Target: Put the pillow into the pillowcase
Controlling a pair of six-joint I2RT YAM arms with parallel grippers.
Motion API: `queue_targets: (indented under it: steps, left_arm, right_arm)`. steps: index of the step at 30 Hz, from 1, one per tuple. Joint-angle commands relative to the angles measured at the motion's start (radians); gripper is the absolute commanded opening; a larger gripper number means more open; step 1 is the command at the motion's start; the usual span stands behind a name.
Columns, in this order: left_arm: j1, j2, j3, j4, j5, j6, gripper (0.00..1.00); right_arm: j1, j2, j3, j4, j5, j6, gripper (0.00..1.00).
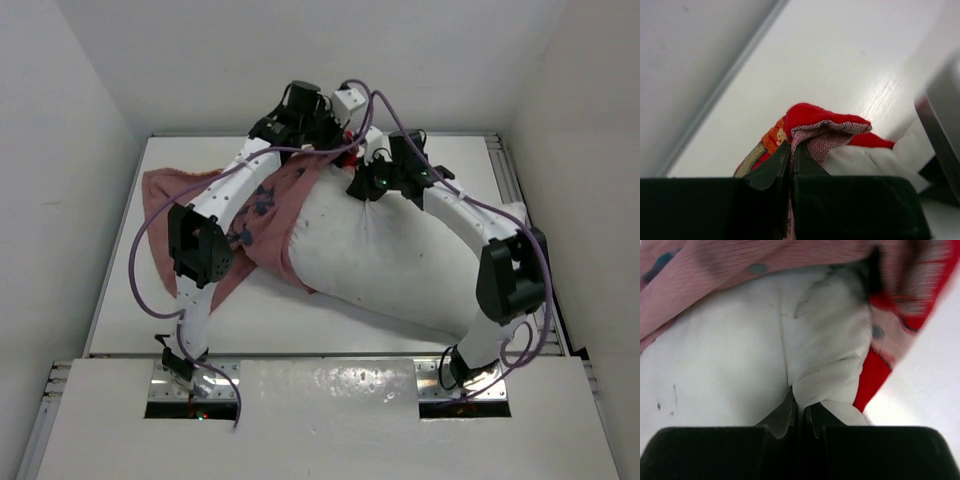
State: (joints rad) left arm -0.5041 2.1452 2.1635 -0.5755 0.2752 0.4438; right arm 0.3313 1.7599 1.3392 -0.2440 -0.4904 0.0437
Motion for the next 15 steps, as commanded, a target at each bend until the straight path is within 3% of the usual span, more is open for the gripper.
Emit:
queue_targets:
  steps: [1,11,15]
  left_arm:
    - [-0.014,-0.033,0.122,0.051,0.113,-0.013,0.0]
    - [-0.068,-0.079,0.045,-0.024,0.473,-0.027,0.0]
    - [-0.073,-0.096,0.003,0.055,0.49,-0.083,0.0]
  right_arm:
    - [0.064,-0.114,0.022,0.109,0.055,-0.119,0.0]
    - [0.061,-0.097,-0.002,0.405,0.236,0.076,0.0]
    - [0.003,-0.005,0.023,0.48,0.315,0.276,0.0]
